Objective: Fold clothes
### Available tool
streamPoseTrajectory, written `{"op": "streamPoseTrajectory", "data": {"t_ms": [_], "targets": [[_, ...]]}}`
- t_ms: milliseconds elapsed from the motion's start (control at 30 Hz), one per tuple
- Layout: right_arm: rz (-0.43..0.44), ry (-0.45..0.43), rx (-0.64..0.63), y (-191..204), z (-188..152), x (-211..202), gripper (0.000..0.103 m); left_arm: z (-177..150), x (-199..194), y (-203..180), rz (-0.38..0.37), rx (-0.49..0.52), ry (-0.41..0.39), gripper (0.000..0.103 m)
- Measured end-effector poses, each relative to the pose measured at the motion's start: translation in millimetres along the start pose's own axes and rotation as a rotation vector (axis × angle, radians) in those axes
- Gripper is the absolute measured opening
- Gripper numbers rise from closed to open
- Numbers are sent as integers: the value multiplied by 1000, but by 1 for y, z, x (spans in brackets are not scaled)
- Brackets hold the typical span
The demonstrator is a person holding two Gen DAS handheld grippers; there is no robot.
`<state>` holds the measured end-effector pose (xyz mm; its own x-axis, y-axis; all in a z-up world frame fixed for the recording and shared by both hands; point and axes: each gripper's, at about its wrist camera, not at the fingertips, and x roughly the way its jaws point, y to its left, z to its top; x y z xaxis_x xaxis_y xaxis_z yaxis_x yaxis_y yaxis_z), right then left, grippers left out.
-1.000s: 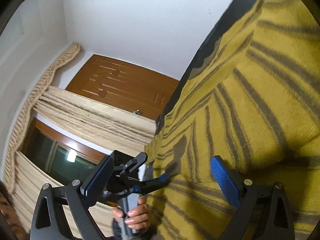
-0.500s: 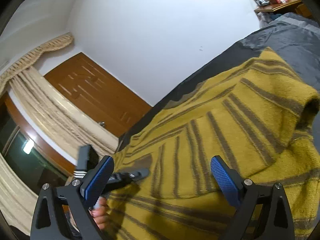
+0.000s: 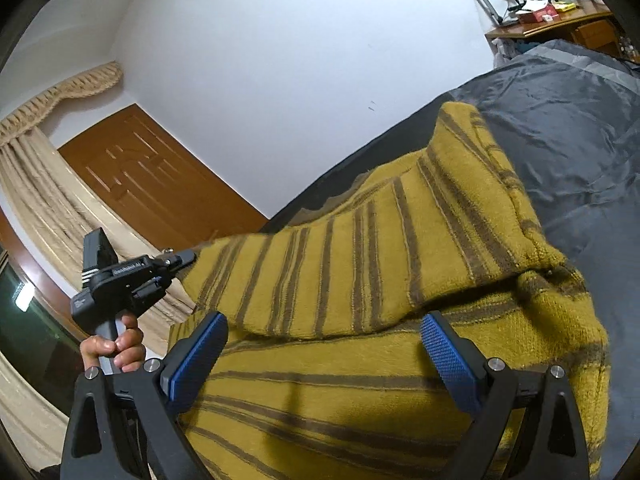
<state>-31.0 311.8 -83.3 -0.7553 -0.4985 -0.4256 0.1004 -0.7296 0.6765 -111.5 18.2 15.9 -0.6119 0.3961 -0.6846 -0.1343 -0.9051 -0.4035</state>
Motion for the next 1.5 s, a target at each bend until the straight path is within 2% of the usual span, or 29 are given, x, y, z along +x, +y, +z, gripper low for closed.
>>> {"op": "streamPoseTrajectory", "data": {"t_ms": [200,267,433,533,633,767,900,1067,1167,1333,1500], "targets": [[-57,-2,5,-5,2,-2,99,-14,27,23,4,-41,45,10],[-123,-9,-22,-4,7,-8,99,-16,30,28,5,-36,47,10],[-369,28,-205,16,45,-14,99,-11,31,26,-10,-18,27,10],[-409,70,-328,31,66,7,99,-7,28,23,-17,6,1,10],[-392,143,-365,30,75,47,99,-6,28,23,-10,25,-15,10],[-369,242,-414,28,87,100,99,-6,35,40,-22,-15,-10,10],[-498,267,-396,-1,89,132,99,-6,34,48,-59,-18,-23,10],[-616,242,-451,-11,82,141,99,-4,12,33,-79,51,-135,11],[-637,229,-442,-10,80,141,99,-4,26,38,16,44,-86,13],[-651,222,-442,-8,79,146,99,-12,70,63,112,-27,101,14],[-658,221,-446,-6,79,149,101,-14,75,63,140,-6,103,19]]}}
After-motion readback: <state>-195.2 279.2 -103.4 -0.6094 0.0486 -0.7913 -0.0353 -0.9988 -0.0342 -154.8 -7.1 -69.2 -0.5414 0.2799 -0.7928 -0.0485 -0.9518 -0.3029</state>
